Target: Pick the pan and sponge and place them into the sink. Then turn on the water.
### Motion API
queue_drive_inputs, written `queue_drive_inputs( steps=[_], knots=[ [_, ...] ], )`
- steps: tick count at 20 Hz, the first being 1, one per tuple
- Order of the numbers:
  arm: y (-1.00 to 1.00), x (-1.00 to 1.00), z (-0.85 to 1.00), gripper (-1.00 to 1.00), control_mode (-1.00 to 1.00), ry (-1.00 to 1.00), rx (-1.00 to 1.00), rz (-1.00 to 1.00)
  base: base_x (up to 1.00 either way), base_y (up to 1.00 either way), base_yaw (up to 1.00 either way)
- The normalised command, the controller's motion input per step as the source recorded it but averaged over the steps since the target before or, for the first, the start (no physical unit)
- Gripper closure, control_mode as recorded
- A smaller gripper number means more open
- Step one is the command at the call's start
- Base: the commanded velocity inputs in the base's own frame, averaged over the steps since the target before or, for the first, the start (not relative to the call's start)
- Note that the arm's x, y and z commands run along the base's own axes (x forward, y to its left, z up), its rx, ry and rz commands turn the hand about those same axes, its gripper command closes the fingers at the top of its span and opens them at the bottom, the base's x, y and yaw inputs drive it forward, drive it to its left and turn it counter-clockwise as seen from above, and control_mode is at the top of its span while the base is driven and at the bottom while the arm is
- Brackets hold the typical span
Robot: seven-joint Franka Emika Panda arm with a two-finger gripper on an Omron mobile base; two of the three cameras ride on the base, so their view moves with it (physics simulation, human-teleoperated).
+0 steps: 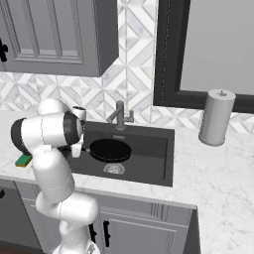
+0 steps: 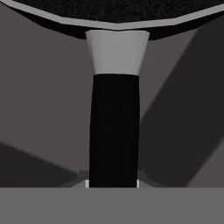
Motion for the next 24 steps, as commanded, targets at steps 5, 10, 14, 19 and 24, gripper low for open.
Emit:
queue_drive_inputs(
  steps=[5, 10, 14, 19, 24],
  knots=[
    [0.0, 0.3, -0.5, 1.0, -1.0, 0.05, 0.0, 0.0, 0.0, 0.0, 0.0],
    [0.0, 0.21, -0.54, 1.0, -1.0, 0.02, -0.01, 0.0, 0.0, 0.0, 0.0],
    [0.0, 0.39, -0.57, 1.0, -1.0, 0.0, -0.01, 0.0, 0.0, 0.0, 0.0],
    [0.0, 0.57, -0.46, 1.0, -1.0, 0.0, 0.0, 0.0, 0.0, 0.0, 0.0],
    [0.0, 0.59, -0.42, 1.0, -1.0, 0.0, 0.0, 0.0, 0.0, 0.0, 0.0]
  ],
)
